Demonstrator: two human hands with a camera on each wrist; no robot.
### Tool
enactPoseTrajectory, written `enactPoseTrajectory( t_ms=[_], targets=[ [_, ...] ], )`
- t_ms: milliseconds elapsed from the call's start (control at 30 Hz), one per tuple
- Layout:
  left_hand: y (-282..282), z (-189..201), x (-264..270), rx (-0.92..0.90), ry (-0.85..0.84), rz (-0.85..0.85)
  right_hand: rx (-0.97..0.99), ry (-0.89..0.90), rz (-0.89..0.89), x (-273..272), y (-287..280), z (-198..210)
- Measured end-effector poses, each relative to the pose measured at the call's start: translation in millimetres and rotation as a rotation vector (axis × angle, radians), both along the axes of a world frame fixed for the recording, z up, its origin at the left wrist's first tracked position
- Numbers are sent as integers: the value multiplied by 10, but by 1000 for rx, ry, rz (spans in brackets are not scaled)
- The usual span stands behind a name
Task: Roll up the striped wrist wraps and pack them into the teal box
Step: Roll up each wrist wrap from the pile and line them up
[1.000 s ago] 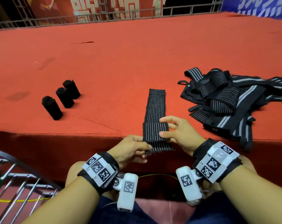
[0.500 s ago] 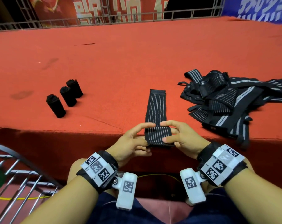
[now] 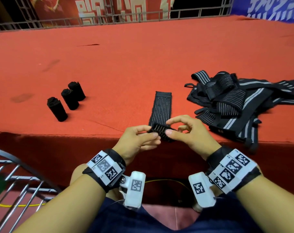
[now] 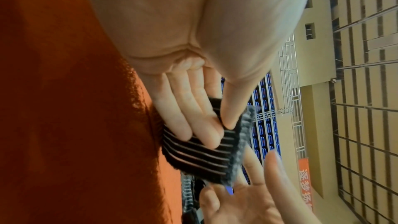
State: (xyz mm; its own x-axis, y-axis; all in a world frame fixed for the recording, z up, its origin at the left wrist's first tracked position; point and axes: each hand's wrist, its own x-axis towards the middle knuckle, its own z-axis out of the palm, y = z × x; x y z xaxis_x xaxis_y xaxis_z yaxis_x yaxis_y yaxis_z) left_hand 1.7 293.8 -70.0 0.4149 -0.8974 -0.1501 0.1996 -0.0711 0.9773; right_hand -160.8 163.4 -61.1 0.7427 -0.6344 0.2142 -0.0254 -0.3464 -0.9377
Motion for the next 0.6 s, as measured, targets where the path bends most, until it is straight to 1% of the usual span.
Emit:
enactPoseTrajectory(
  t_ms=[100,200,267,333,400,433,500,600],
  targets=[
    [-55,18,12,7,9,50,-97,56,44,8,-14,-2],
    [-114,59,1,-1,-31,79,-124,38,-18,97,-91,-28],
    [-170,70,24,-30,-188,127,-124,16,-36,170,-153,-18],
    [-240,87,79,-72,-354,168,-52,-8,-34,227,-222,10],
    [-324,86,156,-87,-462,181,61,-40,-7,274,-296,13],
    [-366,81,185,-96,-485,176,80,-59,3,300,-333,5],
    [-441,71,224,-116,-462,146,79,-76,10,365,-406,-39],
    [-569,64,270,-159,-357,68,53,-75,-24,496,-541,-137]
  ],
)
